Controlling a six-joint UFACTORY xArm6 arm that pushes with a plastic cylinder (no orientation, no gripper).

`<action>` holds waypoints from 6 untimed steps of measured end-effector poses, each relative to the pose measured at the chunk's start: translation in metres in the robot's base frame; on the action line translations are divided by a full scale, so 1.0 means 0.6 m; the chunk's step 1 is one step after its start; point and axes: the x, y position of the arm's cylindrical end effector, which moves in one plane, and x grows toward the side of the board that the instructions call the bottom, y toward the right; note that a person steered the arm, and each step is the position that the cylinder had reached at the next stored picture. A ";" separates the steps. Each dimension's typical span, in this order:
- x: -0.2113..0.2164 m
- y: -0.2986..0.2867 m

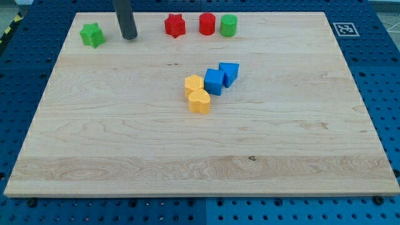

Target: Point your arm at the red star

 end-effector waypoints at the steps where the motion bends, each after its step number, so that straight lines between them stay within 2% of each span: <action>1: 0.000 0.000; 2: -0.046 0.029; 6: -0.047 0.088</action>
